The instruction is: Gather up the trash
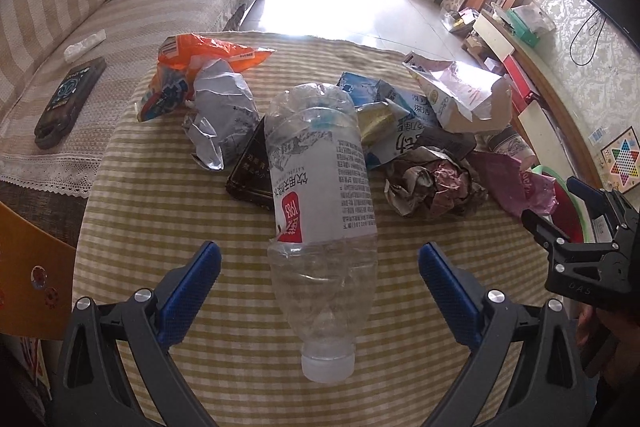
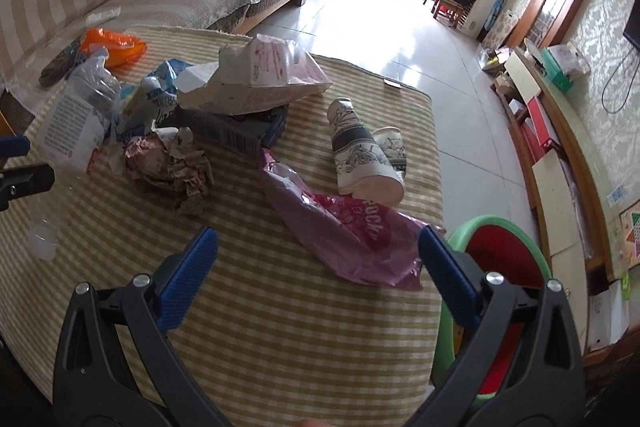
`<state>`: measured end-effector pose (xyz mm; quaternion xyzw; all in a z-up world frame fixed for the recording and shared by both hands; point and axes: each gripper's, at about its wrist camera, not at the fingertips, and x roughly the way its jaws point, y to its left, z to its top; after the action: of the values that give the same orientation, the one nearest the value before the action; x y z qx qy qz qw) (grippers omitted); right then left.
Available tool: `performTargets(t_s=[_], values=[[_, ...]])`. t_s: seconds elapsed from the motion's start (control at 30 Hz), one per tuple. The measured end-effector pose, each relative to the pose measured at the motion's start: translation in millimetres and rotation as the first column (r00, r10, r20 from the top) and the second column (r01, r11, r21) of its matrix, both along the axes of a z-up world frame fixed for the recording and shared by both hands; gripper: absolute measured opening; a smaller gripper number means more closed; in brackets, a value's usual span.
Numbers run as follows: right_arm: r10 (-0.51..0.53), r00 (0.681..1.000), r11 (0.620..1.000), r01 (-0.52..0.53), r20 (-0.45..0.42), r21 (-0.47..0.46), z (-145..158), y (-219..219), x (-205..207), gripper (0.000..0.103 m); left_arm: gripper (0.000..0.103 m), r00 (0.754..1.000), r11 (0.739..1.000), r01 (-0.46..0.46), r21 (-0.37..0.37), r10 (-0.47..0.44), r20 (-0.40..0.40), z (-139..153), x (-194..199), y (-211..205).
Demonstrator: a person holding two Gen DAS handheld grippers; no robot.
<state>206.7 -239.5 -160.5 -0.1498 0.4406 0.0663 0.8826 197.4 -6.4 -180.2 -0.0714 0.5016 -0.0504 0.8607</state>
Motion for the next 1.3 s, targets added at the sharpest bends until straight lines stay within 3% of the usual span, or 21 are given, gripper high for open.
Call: performTargets(t_s=[0.1,0.27,0.33,0.43,0.57,0.77,1.3], values=[[0.018,1.000,1.000,-0.018,-0.003,-0.020,-10,8,9,0.092,0.094,1.000,1.000,-0.017,-0.007,0.017,-0.013,-5,7,3],[0.016,0.999,1.000,-0.017,-0.051,-0.014,-29,11,26,0.070,0.087,0.999,1.000,-0.021,-0.013,0.020,-0.040,-14,18,5],[0.016,0.998,1.000,-0.016,-0.066,-0.009,-36,12,30,0.065,0.086,0.999,1.000,-0.019,-0.010,0.019,-0.040,-16,20,5],[0.006,0.998,1.000,-0.007,-0.069,-0.014,-41,13,33,0.059,0.079,0.999,1.000,-0.022,-0.006,0.022,-0.047,-18,28,6],[-0.002,0.998,1.000,0.002,-0.070,0.005,-40,10,34,0.042,0.057,0.998,1.000,-0.022,-0.013,0.021,-0.061,-20,34,6],[-0.004,0.997,1.000,0.006,-0.075,0.024,-34,3,32,0.026,0.056,0.999,1.000,-0.008,-0.015,0.007,-0.047,-15,29,4],[-0.013,0.999,0.984,0.005,0.041,0.175,47,-7,-9,0.024,0.055,0.998,1.000,0.007,-0.014,-0.006,0.063,42,-10,4]])
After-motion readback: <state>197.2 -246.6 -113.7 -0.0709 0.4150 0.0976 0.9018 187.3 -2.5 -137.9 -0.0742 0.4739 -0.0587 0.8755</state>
